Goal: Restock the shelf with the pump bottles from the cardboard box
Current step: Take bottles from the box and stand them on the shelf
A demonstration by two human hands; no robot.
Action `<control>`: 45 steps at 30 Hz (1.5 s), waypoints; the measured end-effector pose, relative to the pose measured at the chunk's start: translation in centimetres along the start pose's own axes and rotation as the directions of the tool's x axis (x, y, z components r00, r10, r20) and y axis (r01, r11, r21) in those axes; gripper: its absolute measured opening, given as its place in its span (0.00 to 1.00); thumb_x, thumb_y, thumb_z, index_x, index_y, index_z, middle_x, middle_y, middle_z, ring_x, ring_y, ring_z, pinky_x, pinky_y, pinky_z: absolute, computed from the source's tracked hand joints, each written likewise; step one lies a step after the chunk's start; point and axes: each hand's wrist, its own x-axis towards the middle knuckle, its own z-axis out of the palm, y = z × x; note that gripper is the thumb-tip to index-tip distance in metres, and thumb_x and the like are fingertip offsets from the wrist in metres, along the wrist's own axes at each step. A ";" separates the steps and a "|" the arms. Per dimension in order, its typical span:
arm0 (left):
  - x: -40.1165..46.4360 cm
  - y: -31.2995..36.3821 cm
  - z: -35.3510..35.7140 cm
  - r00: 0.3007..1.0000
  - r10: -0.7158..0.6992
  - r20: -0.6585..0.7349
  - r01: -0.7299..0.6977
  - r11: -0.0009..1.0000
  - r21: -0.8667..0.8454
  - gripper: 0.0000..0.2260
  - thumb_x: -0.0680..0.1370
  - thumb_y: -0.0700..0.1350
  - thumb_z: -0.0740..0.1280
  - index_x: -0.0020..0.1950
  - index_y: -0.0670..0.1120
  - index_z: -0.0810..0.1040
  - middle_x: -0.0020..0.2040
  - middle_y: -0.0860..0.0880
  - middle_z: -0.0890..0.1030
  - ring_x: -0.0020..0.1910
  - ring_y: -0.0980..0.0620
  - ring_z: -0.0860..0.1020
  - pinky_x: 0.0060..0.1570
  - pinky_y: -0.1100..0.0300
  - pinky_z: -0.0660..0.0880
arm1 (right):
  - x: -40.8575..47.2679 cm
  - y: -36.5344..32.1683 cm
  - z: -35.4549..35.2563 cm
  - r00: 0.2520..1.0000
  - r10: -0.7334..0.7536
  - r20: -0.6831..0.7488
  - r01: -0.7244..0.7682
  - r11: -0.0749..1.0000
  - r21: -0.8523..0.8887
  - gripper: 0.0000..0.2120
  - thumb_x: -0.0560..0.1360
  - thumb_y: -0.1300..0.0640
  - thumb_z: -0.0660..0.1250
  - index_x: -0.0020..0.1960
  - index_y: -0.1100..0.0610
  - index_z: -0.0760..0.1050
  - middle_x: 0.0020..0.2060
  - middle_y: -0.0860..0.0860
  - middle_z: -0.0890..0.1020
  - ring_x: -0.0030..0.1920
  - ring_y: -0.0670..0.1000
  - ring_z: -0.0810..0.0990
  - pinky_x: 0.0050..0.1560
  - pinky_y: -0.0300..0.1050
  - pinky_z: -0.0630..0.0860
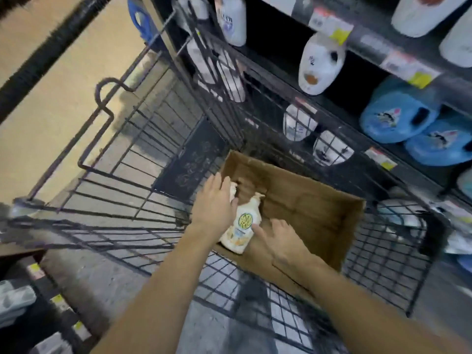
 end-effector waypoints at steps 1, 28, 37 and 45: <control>1.6 -1.0 1.4 0.999 -0.010 0.036 0.010 1.000 -0.001 0.27 0.79 0.52 0.60 0.75 0.43 0.60 0.75 0.42 0.62 0.74 0.44 0.59 0.71 0.50 0.61 | 2.5 -0.2 2.2 0.999 0.035 0.022 -0.035 0.999 0.023 0.36 0.75 0.29 0.55 0.66 0.58 0.72 0.63 0.58 0.76 0.62 0.60 0.74 0.64 0.53 0.71; 9.0 -3.2 16.3 0.868 -0.068 0.492 0.135 0.986 -0.102 0.42 0.60 0.47 0.81 0.66 0.51 0.58 0.65 0.43 0.64 0.65 0.40 0.66 0.60 0.48 0.70 | 11.2 6.6 7.9 0.902 0.422 -0.089 -0.274 0.720 0.638 0.34 0.60 0.43 0.82 0.57 0.50 0.67 0.50 0.49 0.81 0.50 0.51 0.82 0.51 0.52 0.80; 2.5 9.3 5.4 0.985 0.110 0.130 -0.069 0.955 -0.289 0.39 0.57 0.61 0.76 0.62 0.56 0.62 0.57 0.48 0.69 0.57 0.45 0.71 0.51 0.52 0.72 | -0.7 10.0 -3.5 0.874 0.245 -0.420 0.098 0.757 0.646 0.32 0.64 0.47 0.81 0.60 0.48 0.67 0.52 0.44 0.81 0.50 0.45 0.81 0.52 0.50 0.81; -13.0 26.5 -7.0 0.930 0.271 -0.249 -0.349 0.863 -0.365 0.49 0.60 0.62 0.76 0.76 0.57 0.56 0.56 0.50 0.68 0.58 0.49 0.72 0.49 0.55 0.72 | -21.7 17.4 -16.1 0.715 0.141 -0.685 0.421 0.695 0.583 0.29 0.61 0.45 0.82 0.54 0.41 0.67 0.48 0.42 0.81 0.47 0.40 0.82 0.49 0.52 0.82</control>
